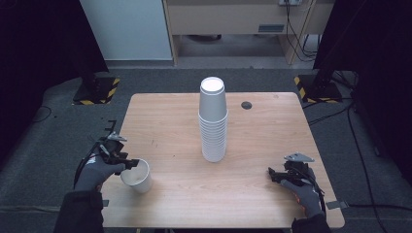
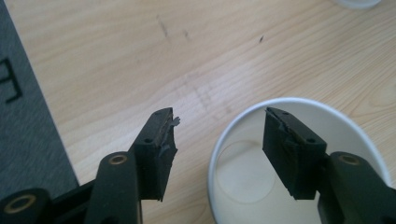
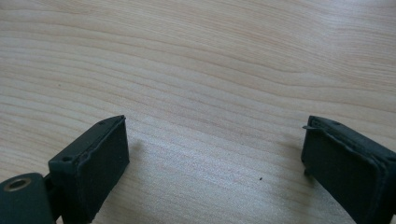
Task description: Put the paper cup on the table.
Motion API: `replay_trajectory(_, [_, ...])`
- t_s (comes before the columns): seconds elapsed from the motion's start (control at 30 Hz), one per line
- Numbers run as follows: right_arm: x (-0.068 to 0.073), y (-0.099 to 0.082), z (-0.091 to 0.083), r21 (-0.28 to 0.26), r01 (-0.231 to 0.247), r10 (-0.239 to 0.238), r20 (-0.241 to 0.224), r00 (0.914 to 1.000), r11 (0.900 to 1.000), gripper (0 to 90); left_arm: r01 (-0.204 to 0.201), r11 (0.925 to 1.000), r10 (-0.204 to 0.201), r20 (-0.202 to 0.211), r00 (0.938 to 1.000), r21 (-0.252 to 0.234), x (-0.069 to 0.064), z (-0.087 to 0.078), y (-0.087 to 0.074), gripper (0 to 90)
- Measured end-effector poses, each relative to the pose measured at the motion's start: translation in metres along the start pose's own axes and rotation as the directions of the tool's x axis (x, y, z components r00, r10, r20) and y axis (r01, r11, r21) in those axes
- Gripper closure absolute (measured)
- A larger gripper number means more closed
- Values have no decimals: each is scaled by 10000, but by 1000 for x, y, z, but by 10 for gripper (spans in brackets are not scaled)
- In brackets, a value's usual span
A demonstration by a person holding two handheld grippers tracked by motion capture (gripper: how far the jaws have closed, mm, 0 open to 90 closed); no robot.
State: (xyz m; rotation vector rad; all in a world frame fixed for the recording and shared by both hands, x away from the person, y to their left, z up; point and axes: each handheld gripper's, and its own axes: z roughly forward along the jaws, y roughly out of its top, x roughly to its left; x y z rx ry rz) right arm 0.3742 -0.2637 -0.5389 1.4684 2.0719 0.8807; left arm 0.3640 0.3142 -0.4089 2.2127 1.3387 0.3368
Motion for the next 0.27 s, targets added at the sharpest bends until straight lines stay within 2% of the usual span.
replay_trajectory(0.1, [0,0,0,9,39,-39,-21,10000,10000,74,228,9956,-236,-73,9997,-910,1,-5,-9,406])
replay_trajectory(0.17, [0,0,0,16,37,-37,-25,10000,10000,74,487,9853,-501,-41,9987,-1637,2,-8,-14,401])
replay_trajectory(0.23, [0,0,0,33,45,-45,-35,10000,10000,72,732,9646,-790,-129,9968,-2534,2,-12,-21,401])
replay_trajectory(0.27, [0,0,0,42,27,-27,-39,10000,10000,72,773,9488,-873,-189,9960,-3063,2,-14,-24,400])
